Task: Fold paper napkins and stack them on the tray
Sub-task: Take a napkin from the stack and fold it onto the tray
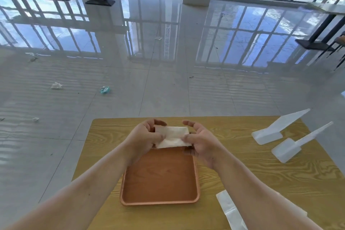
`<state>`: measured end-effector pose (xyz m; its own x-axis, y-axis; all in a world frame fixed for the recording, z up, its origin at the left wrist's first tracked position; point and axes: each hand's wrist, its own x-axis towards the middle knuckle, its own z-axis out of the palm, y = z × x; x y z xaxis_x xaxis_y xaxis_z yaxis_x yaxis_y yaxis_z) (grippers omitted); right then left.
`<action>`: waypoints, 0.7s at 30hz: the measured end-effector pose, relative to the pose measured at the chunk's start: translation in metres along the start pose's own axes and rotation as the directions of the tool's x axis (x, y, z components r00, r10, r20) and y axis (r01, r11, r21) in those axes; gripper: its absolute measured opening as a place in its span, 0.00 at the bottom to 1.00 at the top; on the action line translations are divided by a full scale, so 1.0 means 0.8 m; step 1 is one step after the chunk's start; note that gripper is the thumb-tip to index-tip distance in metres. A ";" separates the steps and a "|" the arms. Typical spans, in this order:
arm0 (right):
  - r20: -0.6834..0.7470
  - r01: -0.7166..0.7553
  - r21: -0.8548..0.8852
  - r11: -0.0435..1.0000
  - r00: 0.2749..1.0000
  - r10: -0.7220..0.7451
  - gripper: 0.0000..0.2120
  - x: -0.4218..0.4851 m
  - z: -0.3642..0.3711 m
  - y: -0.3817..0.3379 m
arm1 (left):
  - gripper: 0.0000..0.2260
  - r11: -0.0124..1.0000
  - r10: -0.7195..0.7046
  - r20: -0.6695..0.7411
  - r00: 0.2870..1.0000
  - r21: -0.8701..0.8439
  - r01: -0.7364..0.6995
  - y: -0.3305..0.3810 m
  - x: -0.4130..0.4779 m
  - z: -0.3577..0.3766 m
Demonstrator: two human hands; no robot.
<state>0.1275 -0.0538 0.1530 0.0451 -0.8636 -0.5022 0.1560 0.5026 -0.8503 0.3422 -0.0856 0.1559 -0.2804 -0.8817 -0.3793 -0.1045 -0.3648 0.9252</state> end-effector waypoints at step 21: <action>0.256 0.288 -0.953 0.092 0.930 -0.265 0.20 0.029 0.019 0.248 | 0.19 0.213 0.116 0.233 0.966 0.944 -0.253 -0.253 -0.001 -0.008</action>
<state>0.1744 0.0252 -0.0247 0.2529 -0.9464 -0.2008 -0.9131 -0.1648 -0.3730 0.3700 -0.0127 -0.0312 -0.5049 -0.8241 -0.2568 -0.8518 0.4274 0.3030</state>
